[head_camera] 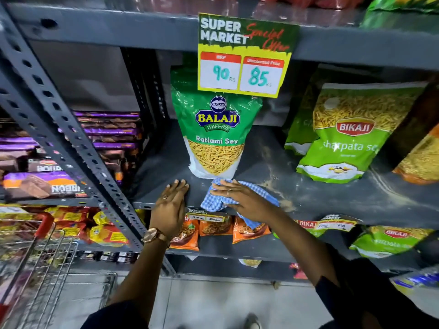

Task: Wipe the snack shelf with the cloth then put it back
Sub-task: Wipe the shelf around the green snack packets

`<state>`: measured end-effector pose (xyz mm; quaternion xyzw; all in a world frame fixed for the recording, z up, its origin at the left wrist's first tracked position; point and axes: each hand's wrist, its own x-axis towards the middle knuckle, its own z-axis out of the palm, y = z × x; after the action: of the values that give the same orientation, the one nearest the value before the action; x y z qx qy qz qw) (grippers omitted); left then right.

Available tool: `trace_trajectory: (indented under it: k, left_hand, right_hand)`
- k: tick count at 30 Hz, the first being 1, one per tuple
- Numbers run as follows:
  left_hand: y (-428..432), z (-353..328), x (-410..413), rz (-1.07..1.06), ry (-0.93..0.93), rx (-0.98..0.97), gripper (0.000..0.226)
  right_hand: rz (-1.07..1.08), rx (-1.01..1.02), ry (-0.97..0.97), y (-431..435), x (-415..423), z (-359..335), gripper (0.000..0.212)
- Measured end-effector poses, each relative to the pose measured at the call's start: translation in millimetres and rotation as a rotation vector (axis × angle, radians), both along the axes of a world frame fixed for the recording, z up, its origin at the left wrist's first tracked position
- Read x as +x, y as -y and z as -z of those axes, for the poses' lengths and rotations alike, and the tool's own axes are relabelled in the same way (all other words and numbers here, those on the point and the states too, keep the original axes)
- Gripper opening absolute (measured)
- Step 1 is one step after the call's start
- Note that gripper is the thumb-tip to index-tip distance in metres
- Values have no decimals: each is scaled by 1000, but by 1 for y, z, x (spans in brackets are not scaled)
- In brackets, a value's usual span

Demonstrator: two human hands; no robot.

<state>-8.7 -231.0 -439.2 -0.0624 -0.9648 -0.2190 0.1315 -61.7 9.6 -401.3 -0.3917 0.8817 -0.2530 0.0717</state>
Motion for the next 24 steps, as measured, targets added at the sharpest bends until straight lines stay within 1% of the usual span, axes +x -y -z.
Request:
trace_trajectory:
  k: [2,4,8,10,12,14,16,17,19,21,22,24]
  left_hand:
    - [-2,0,0,-14,-18,-20,50]
    - [-7,-2,1,-55,-23,-21,51]
    - [-27,-15,4,-152,8,38,47]
    - [-43,-22,6,-89,14,44,45]
    - [-61,-28,4,56,-19,2,43]
    - [-80,-35,-1,185,-38,-51,44]
    - [-94,-40,-9,248,-42,-84,47]
    - [-100,-41,-14,257,-37,-91,48]
    - [-106,-39,-21,248,-14,-92,49]
    - [-107,-32,-26,232,5,-91,48]
    - [-106,-27,-27,230,17,-76,48]
    - [-104,-18,-27,226,21,-52,47]
  right_hand:
    - [25,21,25,-21,4,-3,46]
    - [63,37,46,-42,11,-4,48]
    - [193,22,66,-69,26,-7,58]
    - [311,31,15,-75,32,-14,61]
    - [514,-3,-12,-77,31,-35,55]
    - [705,-62,-99,-82,21,-59,47]
    - [819,-106,-214,-84,10,-80,45]
    - [863,-102,-233,-84,5,-86,43]
    - [918,21,-175,-79,3,-86,36]
    - [918,146,-45,-73,6,-68,29]
    - [910,173,7,-71,9,-57,28]
    - [903,182,25,-69,10,-43,27]
